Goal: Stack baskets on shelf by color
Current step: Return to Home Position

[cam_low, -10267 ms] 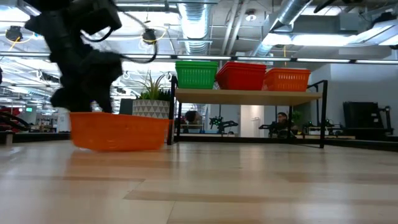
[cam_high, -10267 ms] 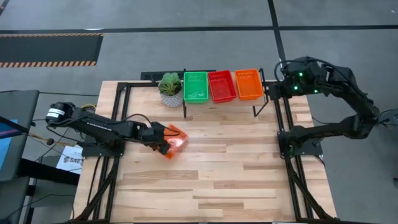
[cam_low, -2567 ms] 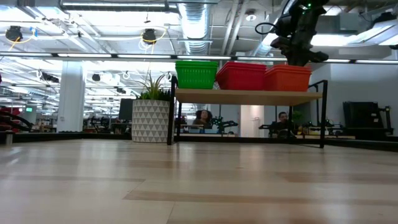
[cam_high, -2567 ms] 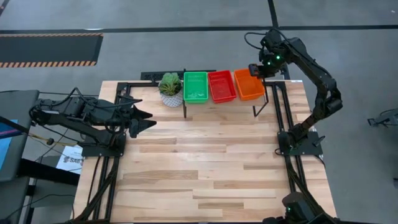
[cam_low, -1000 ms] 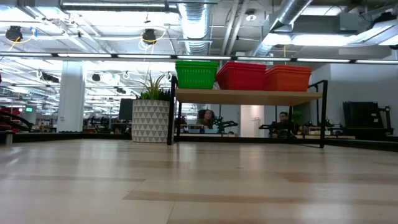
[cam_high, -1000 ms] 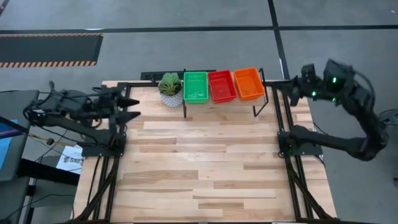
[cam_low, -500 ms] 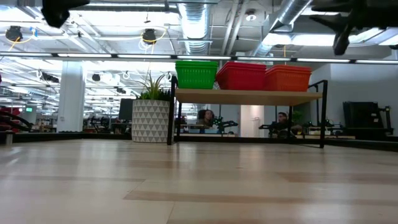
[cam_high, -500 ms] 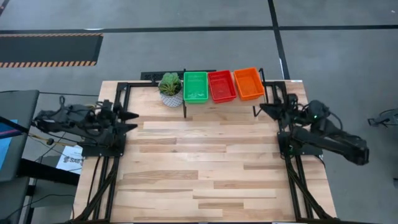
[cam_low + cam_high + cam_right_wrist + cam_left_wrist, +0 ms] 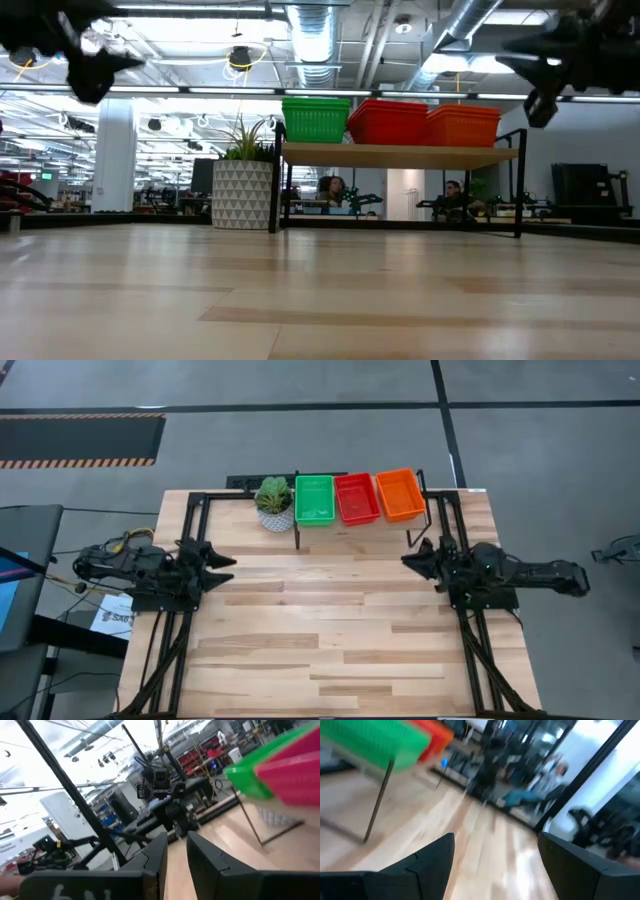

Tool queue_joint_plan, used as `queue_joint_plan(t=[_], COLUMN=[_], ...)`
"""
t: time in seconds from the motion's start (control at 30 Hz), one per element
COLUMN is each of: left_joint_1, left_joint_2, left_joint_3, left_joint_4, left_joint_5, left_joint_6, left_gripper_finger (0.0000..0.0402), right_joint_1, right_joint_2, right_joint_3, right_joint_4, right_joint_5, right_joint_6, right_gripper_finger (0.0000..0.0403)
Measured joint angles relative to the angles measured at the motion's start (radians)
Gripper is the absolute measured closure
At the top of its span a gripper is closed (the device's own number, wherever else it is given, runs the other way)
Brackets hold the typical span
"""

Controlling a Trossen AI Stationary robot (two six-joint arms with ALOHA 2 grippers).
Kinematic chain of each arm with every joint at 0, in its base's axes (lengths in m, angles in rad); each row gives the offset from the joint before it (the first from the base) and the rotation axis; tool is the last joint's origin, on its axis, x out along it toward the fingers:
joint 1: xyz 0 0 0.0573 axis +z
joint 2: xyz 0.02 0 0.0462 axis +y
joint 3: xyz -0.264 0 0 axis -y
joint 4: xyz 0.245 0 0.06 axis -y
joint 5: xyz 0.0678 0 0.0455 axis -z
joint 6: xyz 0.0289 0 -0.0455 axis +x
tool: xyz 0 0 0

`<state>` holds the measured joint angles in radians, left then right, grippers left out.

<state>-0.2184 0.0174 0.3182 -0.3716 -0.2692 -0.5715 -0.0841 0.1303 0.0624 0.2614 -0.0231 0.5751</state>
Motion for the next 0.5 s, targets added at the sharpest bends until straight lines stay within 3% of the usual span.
queue_joint_plan(t=[0.27,0.5], left_joint_1=[0.0,0.0], left_joint_2=[-0.016,-0.016], left_joint_3=[-0.038,-0.038], left_joint_4=[-0.003,-0.004], left_joint_5=[0.011,-0.015], left_joint_6=[0.032,0.143], left_gripper_finger=[0.0128,0.0128], right_joint_1=[0.215,0.277], right_joint_2=[0.0,-0.008], right_joint_3=[-0.053,-0.054], right_joint_4=[0.021,0.039], right_joint_5=[0.266,0.285], right_joint_6=[-0.069,-0.148], right_gripper_finger=[0.0307,0.0307])
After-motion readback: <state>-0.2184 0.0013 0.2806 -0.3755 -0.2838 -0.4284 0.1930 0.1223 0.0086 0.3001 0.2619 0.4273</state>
